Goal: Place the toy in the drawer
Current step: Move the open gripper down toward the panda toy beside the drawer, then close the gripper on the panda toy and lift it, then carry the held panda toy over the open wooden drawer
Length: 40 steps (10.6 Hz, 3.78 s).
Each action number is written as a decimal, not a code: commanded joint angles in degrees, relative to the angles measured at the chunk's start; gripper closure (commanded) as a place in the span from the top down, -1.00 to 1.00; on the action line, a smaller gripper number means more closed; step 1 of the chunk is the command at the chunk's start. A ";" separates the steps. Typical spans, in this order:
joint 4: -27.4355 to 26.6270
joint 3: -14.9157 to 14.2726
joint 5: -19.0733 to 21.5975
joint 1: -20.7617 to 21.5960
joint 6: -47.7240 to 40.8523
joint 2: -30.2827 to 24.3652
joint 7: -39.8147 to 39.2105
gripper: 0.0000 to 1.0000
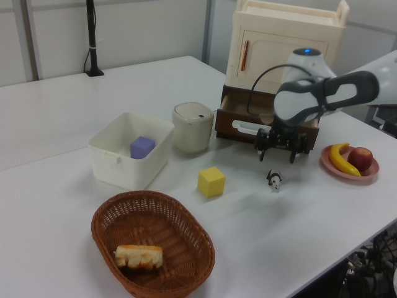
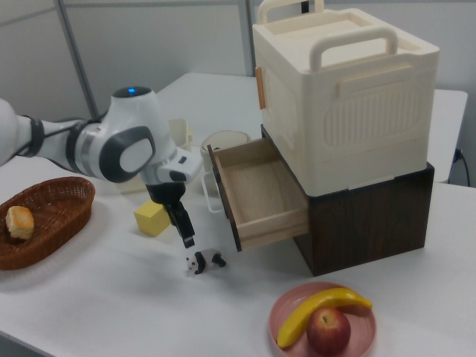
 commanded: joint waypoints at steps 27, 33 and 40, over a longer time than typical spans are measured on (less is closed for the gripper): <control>2.29 0.81 -11.11 -1.79 4.38 9.78 -4.40 -1.00; 5.35 2.04 -10.23 2.34 1.49 9.07 -3.26 -1.00; 11.51 6.44 -6.45 3.66 0.08 9.42 -0.80 -1.00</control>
